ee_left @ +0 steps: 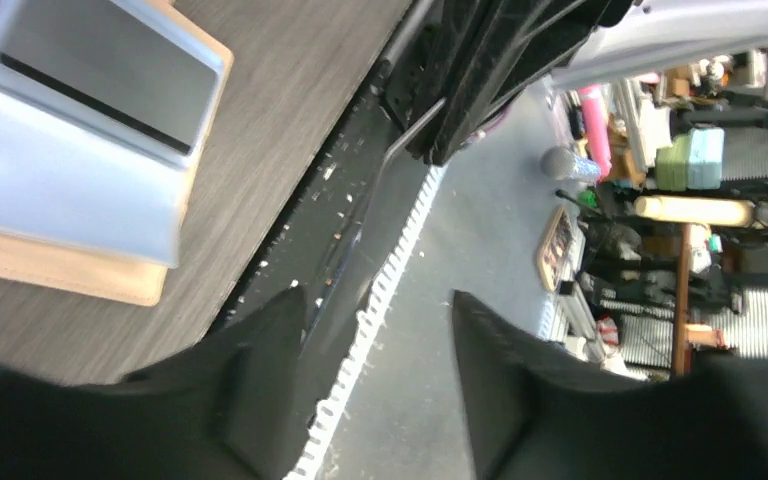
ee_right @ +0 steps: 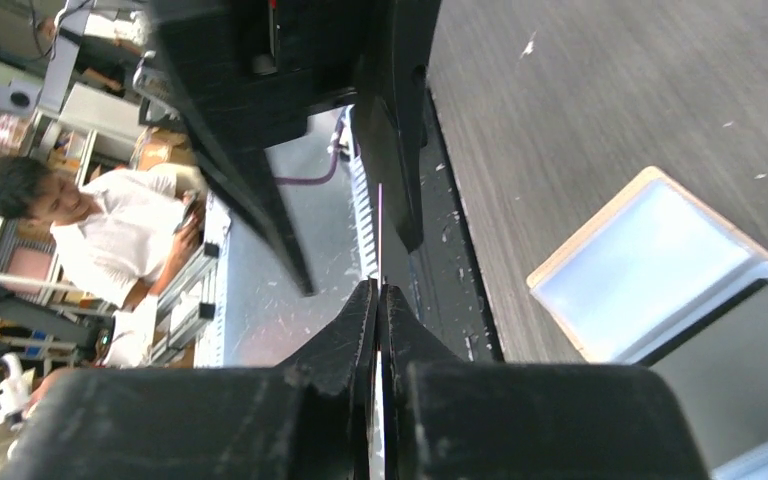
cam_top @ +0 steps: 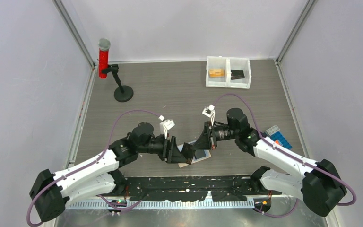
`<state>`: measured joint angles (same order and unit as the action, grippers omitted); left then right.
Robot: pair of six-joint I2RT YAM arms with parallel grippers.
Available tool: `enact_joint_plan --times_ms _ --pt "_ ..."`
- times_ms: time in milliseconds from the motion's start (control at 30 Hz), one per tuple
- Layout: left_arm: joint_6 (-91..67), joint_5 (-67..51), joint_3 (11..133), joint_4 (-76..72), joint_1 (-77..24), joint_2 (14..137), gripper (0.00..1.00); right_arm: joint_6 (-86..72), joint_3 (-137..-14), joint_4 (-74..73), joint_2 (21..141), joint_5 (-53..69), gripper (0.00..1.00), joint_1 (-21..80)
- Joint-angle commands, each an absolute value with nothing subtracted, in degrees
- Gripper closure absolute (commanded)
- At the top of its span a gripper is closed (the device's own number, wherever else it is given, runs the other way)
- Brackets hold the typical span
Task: Take the credit cards out of the card holder
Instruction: Remove the credit card from the card holder, then place the credit card in the storage box.
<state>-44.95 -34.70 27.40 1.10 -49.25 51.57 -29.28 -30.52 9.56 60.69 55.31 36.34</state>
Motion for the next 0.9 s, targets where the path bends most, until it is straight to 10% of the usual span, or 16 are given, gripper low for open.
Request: enact_joint_plan --times_ms 0,133,867 --pt "-37.6 -25.7 34.5 15.4 -49.1 48.1 0.29 -29.7 -32.9 8.3 58.8 49.6 0.95 33.6" --pt "-32.8 -17.9 38.7 24.6 -49.0 46.3 0.02 -28.6 -36.1 3.3 59.2 44.7 0.95 29.0" --pt "-22.7 9.1 48.2 43.8 -49.0 38.0 0.01 -26.9 -64.0 8.5 84.5 6.3 0.95 5.4"
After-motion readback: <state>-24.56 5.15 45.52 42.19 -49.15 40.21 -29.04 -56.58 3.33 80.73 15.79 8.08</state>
